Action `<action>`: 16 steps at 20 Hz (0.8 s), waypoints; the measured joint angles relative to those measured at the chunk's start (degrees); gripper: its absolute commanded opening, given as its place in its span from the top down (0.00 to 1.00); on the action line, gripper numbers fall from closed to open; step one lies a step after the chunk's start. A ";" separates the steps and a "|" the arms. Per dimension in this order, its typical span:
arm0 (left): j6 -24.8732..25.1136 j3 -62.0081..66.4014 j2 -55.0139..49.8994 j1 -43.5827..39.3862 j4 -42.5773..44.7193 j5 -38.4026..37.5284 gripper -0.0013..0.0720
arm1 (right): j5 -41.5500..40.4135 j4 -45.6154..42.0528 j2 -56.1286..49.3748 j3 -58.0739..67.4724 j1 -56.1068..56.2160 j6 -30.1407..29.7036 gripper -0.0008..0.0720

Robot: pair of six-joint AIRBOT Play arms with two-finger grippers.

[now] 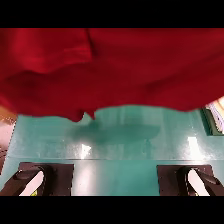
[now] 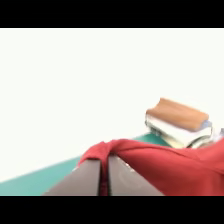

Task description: Fold the shirts.

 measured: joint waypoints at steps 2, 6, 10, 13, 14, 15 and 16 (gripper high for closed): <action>-0.46 0.39 -0.11 0.00 0.13 0.24 0.95 | 2.03 -1.84 -1.75 4.26 0.00 0.94 0.96; -0.90 -9.07 -0.92 0.00 0.28 0.22 0.95 | 6.45 -2.75 -7.19 3.15 0.04 2.21 0.96; -0.68 -21.88 -7.34 -0.17 0.31 -2.01 0.95 | 11.80 -2.89 -15.93 -5.57 0.24 2.71 0.96; 0.31 -28.22 -16.81 -1.31 0.72 -3.48 0.95 | 12.96 -3.32 -23.74 -12.61 2.10 2.78 0.96; 0.83 -29.40 -20.48 -1.95 1.05 -3.78 0.95 | 12.74 -3.58 -26.38 -14.45 2.84 2.80 0.96; 1.29 -30.25 -24.57 -2.56 1.18 -3.76 0.95 | 12.02 -3.78 -29.16 -15.91 3.80 2.82 0.96; 1.75 -30.80 -28.28 -3.04 1.07 -2.99 0.95 | 10.88 -3.76 -32.50 -17.05 4.83 2.82 0.96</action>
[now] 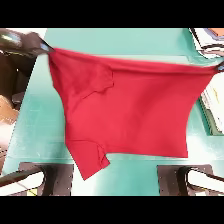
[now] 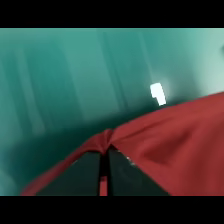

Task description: Fold the shirts.

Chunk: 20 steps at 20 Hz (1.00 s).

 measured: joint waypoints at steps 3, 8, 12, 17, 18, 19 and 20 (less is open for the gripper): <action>0.72 -0.90 -10.34 -0.55 -0.15 5.68 0.95 | -3.10 0.17 -9.73 1.16 2.21 0.02 0.96; 1.14 -0.31 -17.73 -0.52 -0.26 15.61 0.95 | -5.14 0.35 -21.70 11.58 4.48 0.07 0.96; 1.44 2.32 -18.75 1.22 0.33 10.82 0.95 | -4.76 0.39 -23.54 15.89 5.01 0.07 0.96; 1.27 -2.27 -15.28 0.52 9.01 2.84 0.95 | -0.87 -3.63 -21.81 14.80 6.40 0.09 0.96; 1.11 -4.28 -14.43 0.15 10.25 2.69 0.95 | -0.66 -4.61 -20.92 12.94 6.69 0.09 0.96; 1.09 -6.54 -13.75 -0.17 11.39 2.67 0.95 | -0.66 -5.31 -19.58 10.36 7.10 0.09 0.96; 1.05 -8.66 -13.25 -0.39 12.24 2.78 0.95 | -1.07 -5.79 -18.18 7.41 7.56 0.09 0.96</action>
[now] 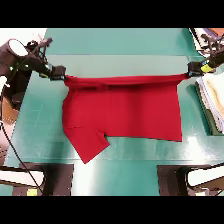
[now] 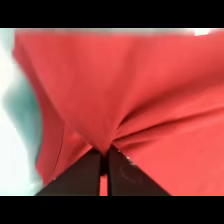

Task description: Fold the shirts.

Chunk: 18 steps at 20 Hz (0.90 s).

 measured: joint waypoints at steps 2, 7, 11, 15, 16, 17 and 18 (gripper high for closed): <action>-0.13 -4.37 0.59 -0.26 1.03 1.07 0.95 | -1.81 -0.66 3.08 -6.67 0.94 0.04 0.96; -1.57 -10.58 1.18 -0.46 2.01 2.29 0.33 | -7.23 -1.29 9.51 -21.07 2.05 1.62 0.42; -3.08 -12.26 3.21 -0.24 2.19 -0.96 0.33 | -7.43 2.29 13.42 -26.56 0.28 2.51 0.43; -4.35 -20.31 12.00 -0.02 2.40 -4.00 0.33 | -6.88 5.66 21.35 -32.74 -3.13 2.49 0.43; -5.05 -24.11 15.23 0.09 2.49 -4.26 0.32 | -6.91 6.32 23.54 -34.56 -4.02 2.23 0.43; -5.66 -27.96 18.32 0.15 2.49 -4.68 0.32 | -6.95 6.84 25.44 -36.20 -4.76 1.88 0.43; -6.43 -32.28 21.77 0.13 2.21 -4.76 0.32 | -7.23 7.17 27.41 -37.92 -5.51 1.60 0.43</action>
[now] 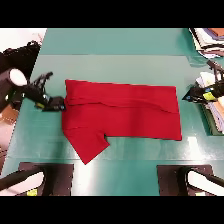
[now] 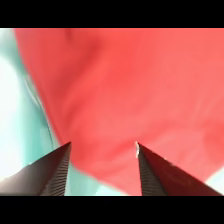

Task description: Fold the shirts.

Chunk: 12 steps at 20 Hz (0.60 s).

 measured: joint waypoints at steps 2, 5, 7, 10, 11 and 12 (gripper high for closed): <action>-1.51 -8.50 6.56 -0.02 -0.85 -0.26 0.32 | -0.81 0.35 3.10 -2.80 -1.03 -0.31 0.43; -3.87 -19.06 14.49 -0.02 -1.84 0.42 0.32 | -1.73 0.87 5.79 -5.07 -1.73 -0.79 0.43; -5.01 -24.33 17.42 -0.02 -3.67 1.86 0.32 | -2.08 1.55 6.58 -5.75 -1.88 -0.98 0.43; -5.25 -29.07 19.28 -0.02 -8.07 6.16 0.32 | -2.43 2.10 7.13 -6.21 -1.84 -1.18 0.43; -5.20 -30.27 19.61 -0.02 -9.38 7.82 0.33 | -2.49 2.21 7.23 -6.27 -1.84 -1.20 0.43; -5.20 -31.28 19.85 -0.02 -10.51 9.33 0.33 | -2.54 2.27 7.30 -6.36 -1.84 -1.22 0.43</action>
